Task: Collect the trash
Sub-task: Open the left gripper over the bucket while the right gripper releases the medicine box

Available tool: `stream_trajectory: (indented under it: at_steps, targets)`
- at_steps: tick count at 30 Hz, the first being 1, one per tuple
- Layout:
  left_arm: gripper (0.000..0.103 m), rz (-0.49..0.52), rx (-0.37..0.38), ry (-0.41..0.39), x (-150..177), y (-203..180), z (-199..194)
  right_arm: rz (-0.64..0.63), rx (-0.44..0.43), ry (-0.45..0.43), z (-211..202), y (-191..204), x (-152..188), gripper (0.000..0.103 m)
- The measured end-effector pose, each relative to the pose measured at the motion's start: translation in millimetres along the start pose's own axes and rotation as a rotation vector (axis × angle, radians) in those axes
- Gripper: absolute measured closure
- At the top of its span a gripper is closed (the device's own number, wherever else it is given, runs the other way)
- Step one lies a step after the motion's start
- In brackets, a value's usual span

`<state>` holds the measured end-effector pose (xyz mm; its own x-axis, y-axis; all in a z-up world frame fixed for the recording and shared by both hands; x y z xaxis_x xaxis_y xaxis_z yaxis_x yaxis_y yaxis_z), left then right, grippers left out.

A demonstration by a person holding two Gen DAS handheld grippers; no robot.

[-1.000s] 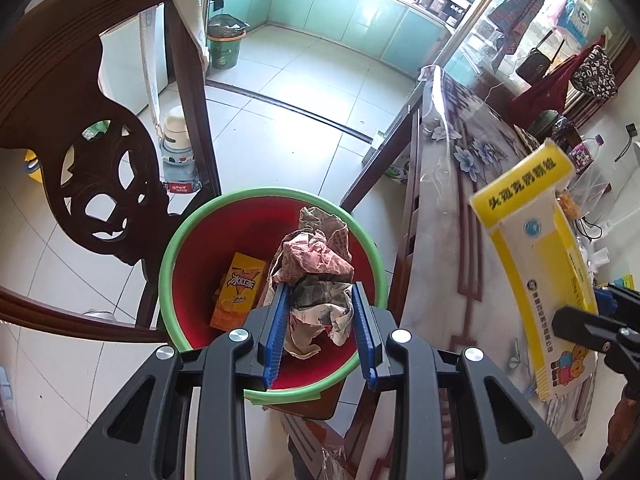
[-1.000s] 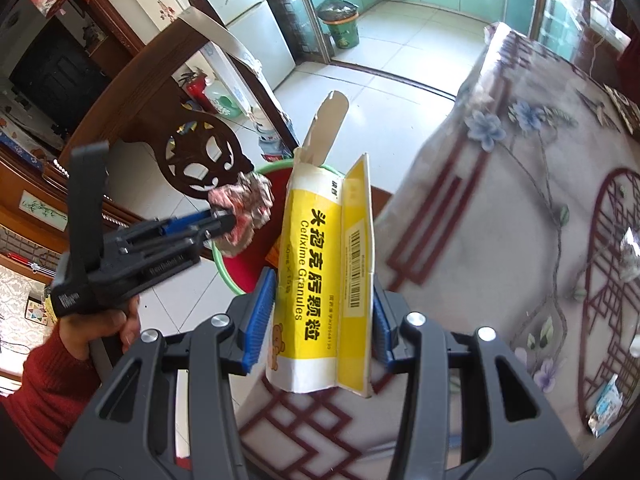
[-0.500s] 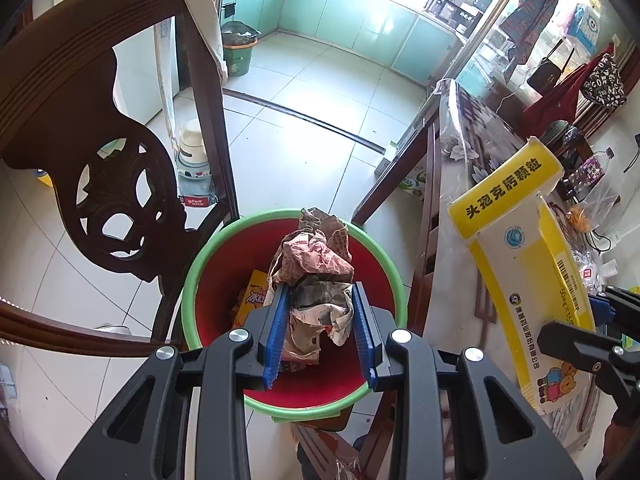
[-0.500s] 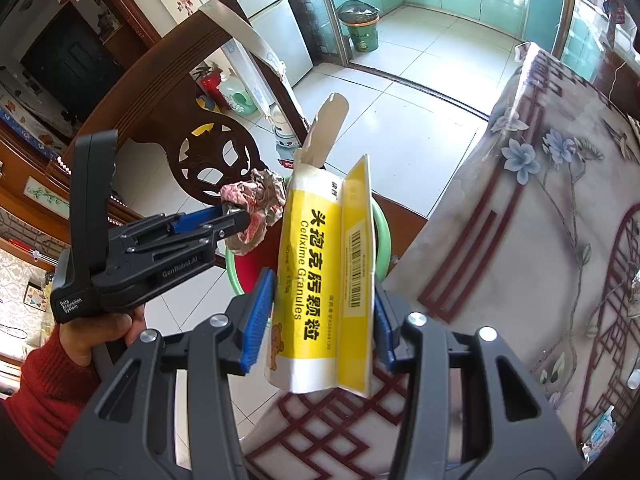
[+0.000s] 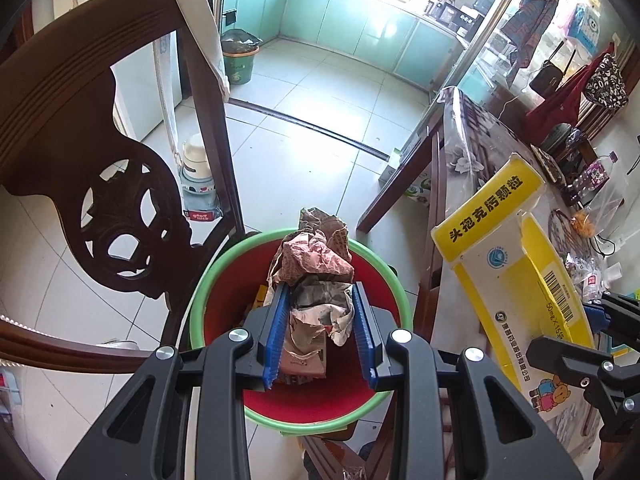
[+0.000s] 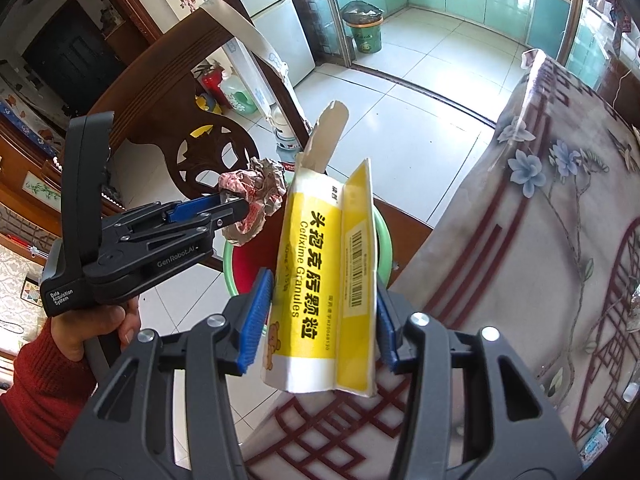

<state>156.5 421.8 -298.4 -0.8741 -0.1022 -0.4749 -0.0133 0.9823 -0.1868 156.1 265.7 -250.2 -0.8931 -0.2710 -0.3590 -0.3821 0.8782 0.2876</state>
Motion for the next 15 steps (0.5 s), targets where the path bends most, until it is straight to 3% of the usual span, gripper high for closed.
stream_trajectory:
  at_steps: [5, 7, 15]
  targets:
    - [0.071, -0.003, -0.03, -0.025, -11.1, 5.0, -6.2, -0.008, -0.018, -0.006, 2.7, 2.6, -5.3, 0.055]
    - [0.057, -0.022, -0.046, -0.041, -14.5, 9.0, -10.6, -0.001, -0.017, -0.02, 2.4, 2.0, -6.8, 0.046]
    - [0.057, -0.045, -0.055, -0.064, -13.8, 10.3, -24.7, 0.0, -0.036, -0.063, -25.5, -1.5, -1.4, 0.046]
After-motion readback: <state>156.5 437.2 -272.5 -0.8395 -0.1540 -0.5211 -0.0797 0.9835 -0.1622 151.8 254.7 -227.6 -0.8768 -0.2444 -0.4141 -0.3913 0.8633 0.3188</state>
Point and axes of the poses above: each gripper's, at about its wrist camera, not at the fingertips, and z roughly the way its jaws point, y to its left, x to its underside, the point moved 5 cm from there along z, roughly the way its jaws point, and after that the axes turned 6 degrees about z, right-handed, at the moved point
